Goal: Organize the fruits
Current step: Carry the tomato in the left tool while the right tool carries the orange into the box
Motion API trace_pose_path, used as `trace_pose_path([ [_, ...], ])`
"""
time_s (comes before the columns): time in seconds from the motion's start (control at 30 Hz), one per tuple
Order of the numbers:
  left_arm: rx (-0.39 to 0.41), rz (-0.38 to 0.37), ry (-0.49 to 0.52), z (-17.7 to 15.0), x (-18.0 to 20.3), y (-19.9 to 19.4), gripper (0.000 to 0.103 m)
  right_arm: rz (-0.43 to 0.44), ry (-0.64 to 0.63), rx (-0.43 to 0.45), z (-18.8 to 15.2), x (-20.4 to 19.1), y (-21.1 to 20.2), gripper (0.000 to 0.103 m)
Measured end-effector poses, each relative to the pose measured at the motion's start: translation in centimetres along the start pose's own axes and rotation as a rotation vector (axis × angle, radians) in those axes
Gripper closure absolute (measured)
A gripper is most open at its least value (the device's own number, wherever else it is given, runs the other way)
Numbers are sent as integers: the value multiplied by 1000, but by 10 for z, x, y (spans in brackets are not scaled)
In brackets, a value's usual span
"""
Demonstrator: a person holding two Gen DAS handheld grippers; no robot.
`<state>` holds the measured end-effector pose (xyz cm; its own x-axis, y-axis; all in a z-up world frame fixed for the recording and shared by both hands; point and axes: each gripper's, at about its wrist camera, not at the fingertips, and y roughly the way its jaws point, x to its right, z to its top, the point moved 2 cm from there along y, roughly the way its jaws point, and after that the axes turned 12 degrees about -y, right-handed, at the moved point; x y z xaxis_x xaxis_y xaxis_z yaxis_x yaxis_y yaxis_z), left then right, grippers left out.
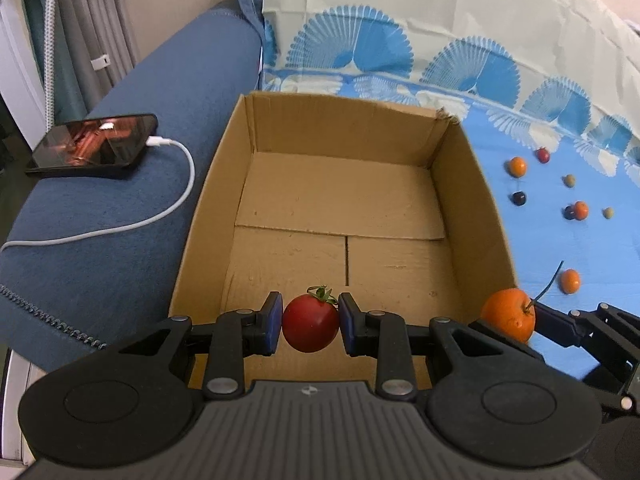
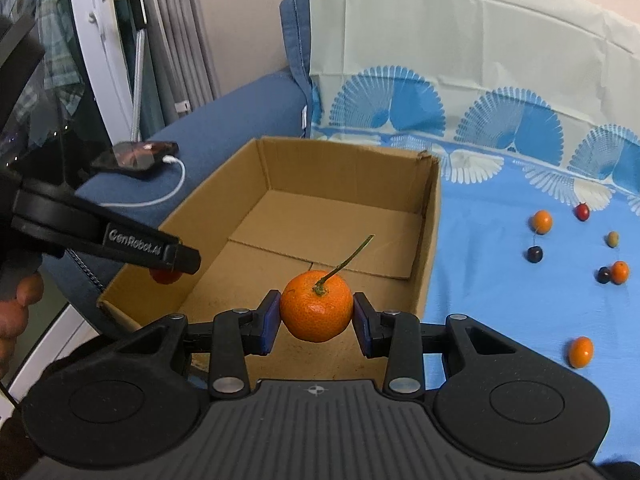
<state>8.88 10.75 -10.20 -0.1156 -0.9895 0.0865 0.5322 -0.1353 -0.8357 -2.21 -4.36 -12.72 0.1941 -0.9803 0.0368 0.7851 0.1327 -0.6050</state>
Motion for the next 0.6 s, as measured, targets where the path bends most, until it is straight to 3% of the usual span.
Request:
trace_pose_path([
  [0.6,-131,121,54,-6,-5,100,70,1,-96,-119,-15,-4,68,63],
])
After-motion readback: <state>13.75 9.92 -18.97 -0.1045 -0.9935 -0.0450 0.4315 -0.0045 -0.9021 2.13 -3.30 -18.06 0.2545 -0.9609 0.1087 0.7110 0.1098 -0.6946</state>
